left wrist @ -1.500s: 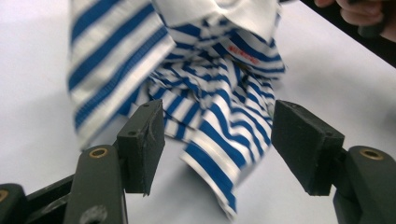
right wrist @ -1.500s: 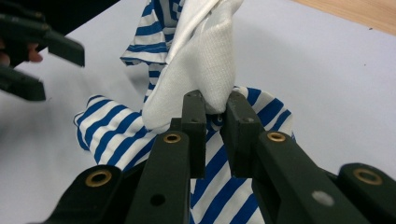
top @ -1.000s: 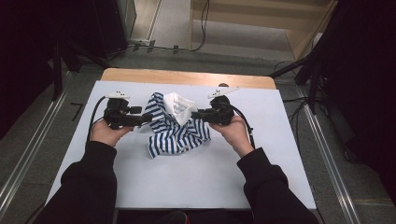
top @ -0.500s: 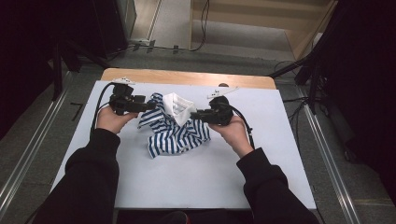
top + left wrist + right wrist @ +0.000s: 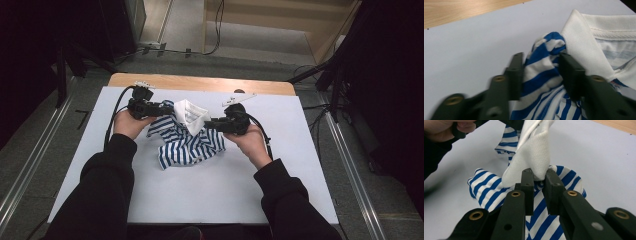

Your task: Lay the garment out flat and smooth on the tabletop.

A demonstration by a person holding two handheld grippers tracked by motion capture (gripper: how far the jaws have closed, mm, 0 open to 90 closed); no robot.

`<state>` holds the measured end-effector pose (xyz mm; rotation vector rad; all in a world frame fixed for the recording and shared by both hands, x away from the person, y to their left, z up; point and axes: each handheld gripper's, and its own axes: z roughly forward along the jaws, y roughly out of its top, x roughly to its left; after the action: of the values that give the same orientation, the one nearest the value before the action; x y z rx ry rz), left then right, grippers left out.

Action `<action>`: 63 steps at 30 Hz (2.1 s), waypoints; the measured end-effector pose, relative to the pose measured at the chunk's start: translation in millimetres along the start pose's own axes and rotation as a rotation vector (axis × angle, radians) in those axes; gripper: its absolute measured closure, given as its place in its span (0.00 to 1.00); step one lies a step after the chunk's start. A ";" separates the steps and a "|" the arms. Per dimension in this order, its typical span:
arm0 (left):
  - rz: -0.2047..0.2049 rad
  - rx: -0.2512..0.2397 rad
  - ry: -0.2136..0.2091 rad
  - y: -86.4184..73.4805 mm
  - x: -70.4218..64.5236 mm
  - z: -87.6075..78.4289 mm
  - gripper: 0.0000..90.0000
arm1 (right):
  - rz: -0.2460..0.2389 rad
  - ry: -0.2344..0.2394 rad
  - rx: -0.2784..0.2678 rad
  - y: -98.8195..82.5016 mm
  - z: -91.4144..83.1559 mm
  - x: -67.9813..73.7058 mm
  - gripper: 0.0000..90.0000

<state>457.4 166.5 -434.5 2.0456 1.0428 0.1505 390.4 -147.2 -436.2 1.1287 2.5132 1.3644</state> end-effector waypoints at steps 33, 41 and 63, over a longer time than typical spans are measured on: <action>0.136 -0.109 -0.207 -10.8 -85.3 -99.8 0.95 | -0.077 -0.120 -0.141 1.3 -102.8 34.1 0.86; 0.189 -0.126 -0.264 -10.4 -116.5 -134.5 0.95 | -0.114 -0.118 -0.172 -2.7 -134.1 57.8 0.86; 0.050 -0.011 -0.110 -1.3 -44.7 -59.2 0.95 | 0.020 -0.195 -0.086 -15.5 -93.5 2.9 0.87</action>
<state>401.8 171.0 -385.6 2.0469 0.9223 0.0685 343.9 -216.1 -390.5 1.2087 2.2925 1.2838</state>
